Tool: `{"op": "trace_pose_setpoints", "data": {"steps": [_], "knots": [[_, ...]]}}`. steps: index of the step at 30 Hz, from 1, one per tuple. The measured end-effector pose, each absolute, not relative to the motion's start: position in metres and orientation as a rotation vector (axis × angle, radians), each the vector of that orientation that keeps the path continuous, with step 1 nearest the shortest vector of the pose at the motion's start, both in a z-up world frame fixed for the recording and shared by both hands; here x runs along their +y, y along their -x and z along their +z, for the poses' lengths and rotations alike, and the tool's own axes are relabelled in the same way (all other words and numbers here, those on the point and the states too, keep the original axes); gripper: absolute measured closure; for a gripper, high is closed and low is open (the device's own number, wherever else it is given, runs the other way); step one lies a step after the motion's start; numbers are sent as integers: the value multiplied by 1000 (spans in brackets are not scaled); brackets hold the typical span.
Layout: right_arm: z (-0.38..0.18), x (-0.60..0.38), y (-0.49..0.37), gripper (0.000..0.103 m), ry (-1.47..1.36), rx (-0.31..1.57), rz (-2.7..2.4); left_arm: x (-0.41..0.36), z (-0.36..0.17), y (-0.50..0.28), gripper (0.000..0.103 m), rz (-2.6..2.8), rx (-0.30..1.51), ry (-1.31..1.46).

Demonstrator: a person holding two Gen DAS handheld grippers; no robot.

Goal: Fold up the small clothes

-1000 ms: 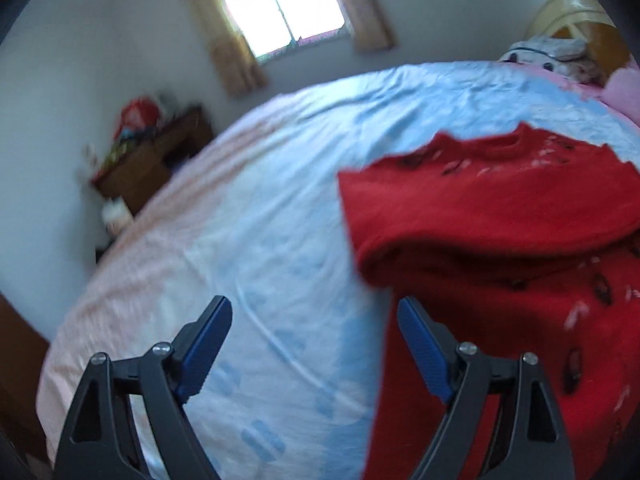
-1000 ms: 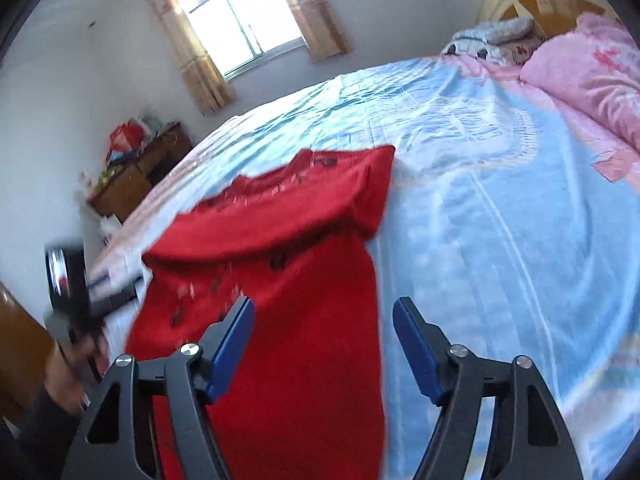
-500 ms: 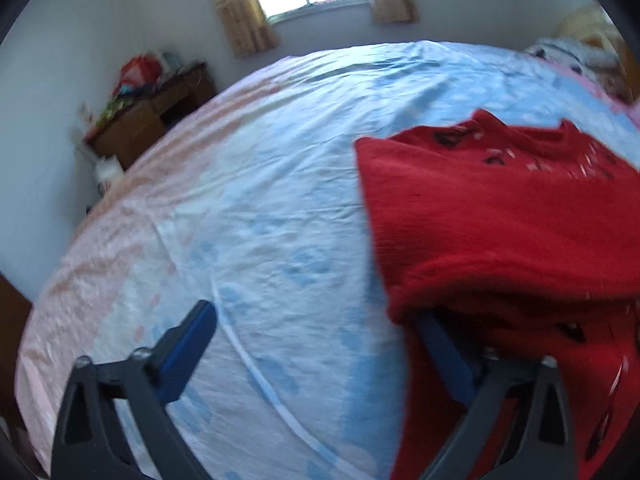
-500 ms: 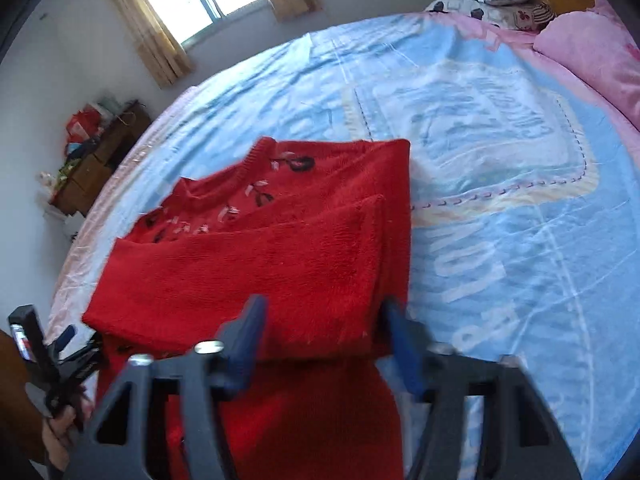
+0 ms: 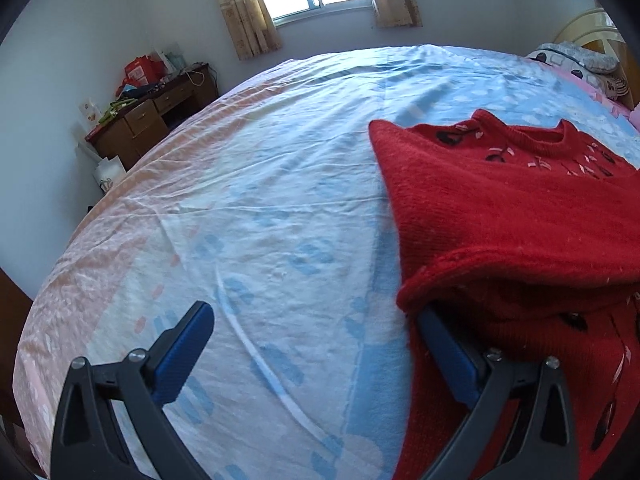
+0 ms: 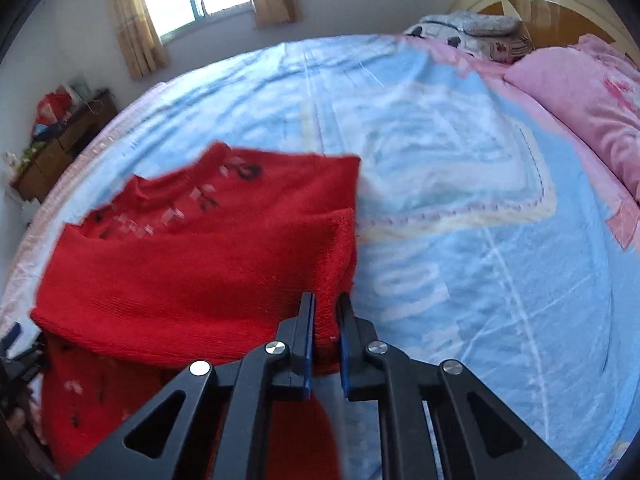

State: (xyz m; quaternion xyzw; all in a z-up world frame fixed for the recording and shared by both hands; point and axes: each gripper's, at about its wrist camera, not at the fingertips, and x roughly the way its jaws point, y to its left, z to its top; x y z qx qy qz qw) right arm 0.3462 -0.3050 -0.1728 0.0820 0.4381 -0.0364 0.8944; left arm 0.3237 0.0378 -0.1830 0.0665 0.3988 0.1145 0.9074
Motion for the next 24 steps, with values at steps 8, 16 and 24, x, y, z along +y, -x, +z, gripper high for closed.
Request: {"op": "trace_pose_setpoints", "data": {"steps": [8,16,24], "knots": [[-149,-301,-319,68,-194,796,-28,54,-180,-310,0,219,807,-32],[-168,-260,-321,67,-22,825,15,55,-187,-308,0,268,842,-53],[-153,-270,-294,50,-73,805,29,58,-186,-280,0,232,827,-60]]}}
